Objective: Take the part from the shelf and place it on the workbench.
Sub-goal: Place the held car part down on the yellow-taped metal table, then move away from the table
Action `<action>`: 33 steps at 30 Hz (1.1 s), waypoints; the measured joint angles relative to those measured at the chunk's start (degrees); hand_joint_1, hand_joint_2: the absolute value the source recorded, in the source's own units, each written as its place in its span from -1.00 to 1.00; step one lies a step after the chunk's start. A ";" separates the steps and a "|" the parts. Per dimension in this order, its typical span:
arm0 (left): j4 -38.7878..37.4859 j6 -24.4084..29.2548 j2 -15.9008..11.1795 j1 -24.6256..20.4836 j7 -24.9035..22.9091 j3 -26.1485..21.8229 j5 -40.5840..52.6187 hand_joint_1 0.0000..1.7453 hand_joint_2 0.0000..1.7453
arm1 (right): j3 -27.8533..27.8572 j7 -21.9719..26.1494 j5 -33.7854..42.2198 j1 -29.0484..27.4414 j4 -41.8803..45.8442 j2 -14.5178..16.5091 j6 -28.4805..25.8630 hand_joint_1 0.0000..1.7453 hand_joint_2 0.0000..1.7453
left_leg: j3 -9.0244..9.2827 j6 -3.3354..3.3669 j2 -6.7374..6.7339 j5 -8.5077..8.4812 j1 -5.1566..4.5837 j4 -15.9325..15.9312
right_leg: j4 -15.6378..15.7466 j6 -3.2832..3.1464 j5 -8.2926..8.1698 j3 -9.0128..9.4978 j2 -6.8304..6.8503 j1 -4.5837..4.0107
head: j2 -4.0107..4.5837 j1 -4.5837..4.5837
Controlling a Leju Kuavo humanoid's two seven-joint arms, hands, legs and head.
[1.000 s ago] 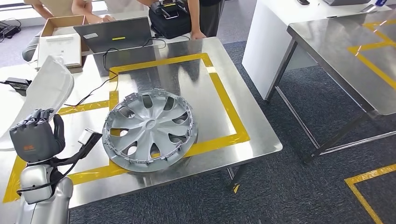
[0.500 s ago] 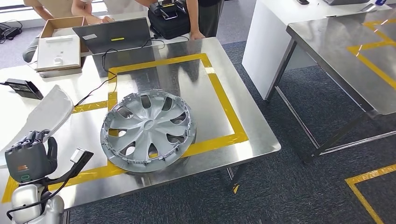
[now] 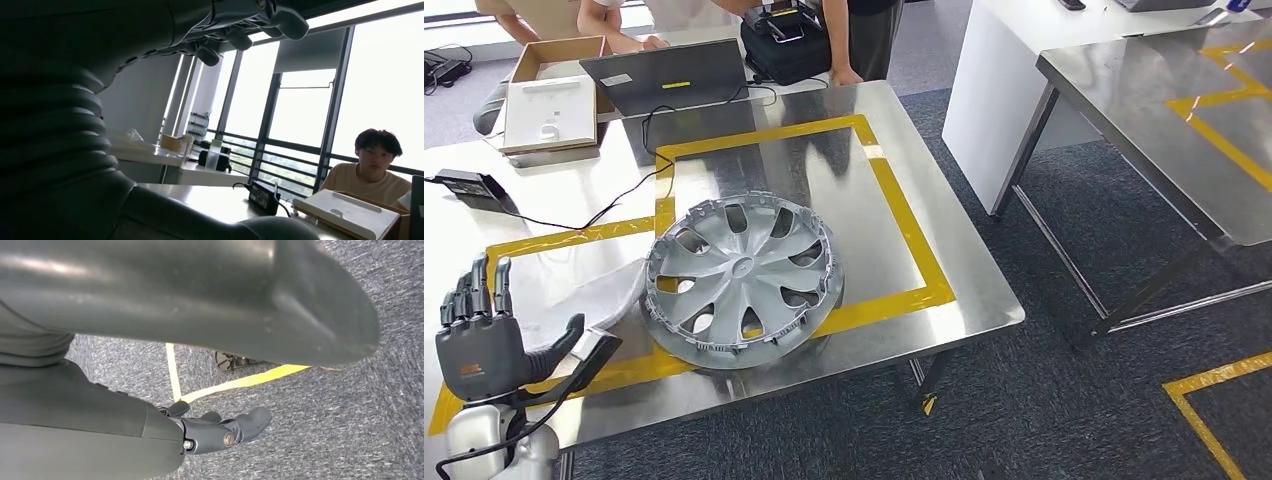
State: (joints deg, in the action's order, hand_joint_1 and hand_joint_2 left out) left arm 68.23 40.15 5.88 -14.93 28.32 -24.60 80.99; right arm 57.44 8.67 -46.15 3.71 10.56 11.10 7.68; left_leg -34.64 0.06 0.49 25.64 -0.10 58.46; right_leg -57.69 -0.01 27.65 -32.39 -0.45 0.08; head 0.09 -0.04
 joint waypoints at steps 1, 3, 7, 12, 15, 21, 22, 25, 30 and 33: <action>-0.11 0.00 0.25 -0.21 1.07 -0.65 -0.33 -1.00 -1.00 | 0.00 0.03 -0.05 0.00 0.00 0.00 0.04 -1.00 -1.00 | -0.01 0.06 0.00 0.05 -0.08 0.05 | 0.01 0.06 0.00 0.01 0.01 0.07 | 0.00 0.00; -0.28 0.00 0.66 -0.58 2.78 -1.84 -0.50 -1.00 -1.00 | 0.00 0.07 -0.14 0.00 0.00 0.00 0.14 -1.00 -1.00 | -0.01 0.19 0.00 0.13 -0.19 0.11 | 0.01 0.21 0.02 0.03 0.01 0.17 | 0.00 0.00; -0.49 0.00 1.13 -1.23 3.97 -3.29 -0.36 -1.00 -1.00 | 0.00 0.10 -0.26 0.02 0.00 0.07 0.27 -1.00 -1.00 | 0.15 0.75 -0.06 -0.14 -0.17 -0.16 | -0.11 0.84 0.06 0.12 0.00 0.38 | 0.00 0.01; -0.80 0.00 1.77 -2.00 4.19 -4.14 0.06 -1.00 -1.00 | 0.00 0.20 -0.34 0.09 0.00 0.09 0.39 -1.00 -1.00 | -0.06 1.40 -0.45 -0.88 0.27 -0.65 | -13.03 1.74 7.81 -5.23 0.09 0.55 | 0.00 -0.22; -1.09 0.00 1.97 -2.00 4.17 -4.26 0.29 -1.00 -1.00 | 0.00 0.20 -0.34 0.05 0.00 0.09 0.41 -1.00 -1.00 | -0.78 1.13 -0.53 -1.02 0.42 -0.03 | -14.33 1.93 6.85 -5.11 0.14 0.86 | 0.00 -0.22; -1.13 0.01 2.24 -2.33 4.07 -4.41 0.45 -1.00 -1.00 | 0.00 0.19 -0.34 0.37 0.00 0.11 0.50 -1.00 -1.00 | -1.82 -1.20 -0.23 -1.85 0.45 0.95 | -2.47 0.32 2.08 0.88 -0.08 0.74 | 0.00 -0.16; -1.14 0.02 2.25 -2.35 4.01 -4.43 0.54 -1.00 -1.00 | 0.00 0.13 -0.33 0.37 0.00 0.15 0.51 -1.00 -1.00 | -1.99 -1.66 -0.20 -2.02 0.50 0.99 | -2.24 -0.24 1.95 0.62 0.00 0.80 | 0.00 -0.18; -1.15 0.02 2.22 -2.32 3.57 -4.47 0.77 -1.00 -1.00 | 0.01 -0.13 -0.32 0.37 0.00 0.25 0.54 -1.00 -1.00 | -3.87 -2.62 -0.23 2.02 0.75 4.75 | -2.08 -1.59 0.45 -0.81 0.23 0.92 | 0.00 -0.13; -1.26 0.02 2.21 -1.97 3.07 -4.47 0.84 -1.00 -1.00 | 0.02 -0.69 -0.32 0.27 0.00 0.26 0.55 -1.00 -1.00 | -4.56 -2.92 -0.25 8.31 0.77 15.38 | -2.21 -1.90 -1.89 -3.97 0.29 0.57 | 0.00 -0.11; -1.17 0.02 2.21 -2.13 3.01 -4.47 1.06 -1.00 -1.00 | 0.02 -0.80 -0.32 0.30 0.00 0.28 0.58 -1.00 -1.00 | 3.64 -2.28 -0.22 5.54 0.61 4.58 | -2.26 -1.35 -3.16 -5.15 0.28 0.50 | 0.00 -0.16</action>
State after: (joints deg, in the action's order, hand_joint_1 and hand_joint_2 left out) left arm 67.06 40.17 8.09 -17.07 31.33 -29.06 82.05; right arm 57.46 7.87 -46.47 4.01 10.56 11.39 8.26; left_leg -31.00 -2.22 0.27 31.18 0.51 63.04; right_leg -59.95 -1.36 24.49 -37.54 -0.18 0.58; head 0.09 -0.20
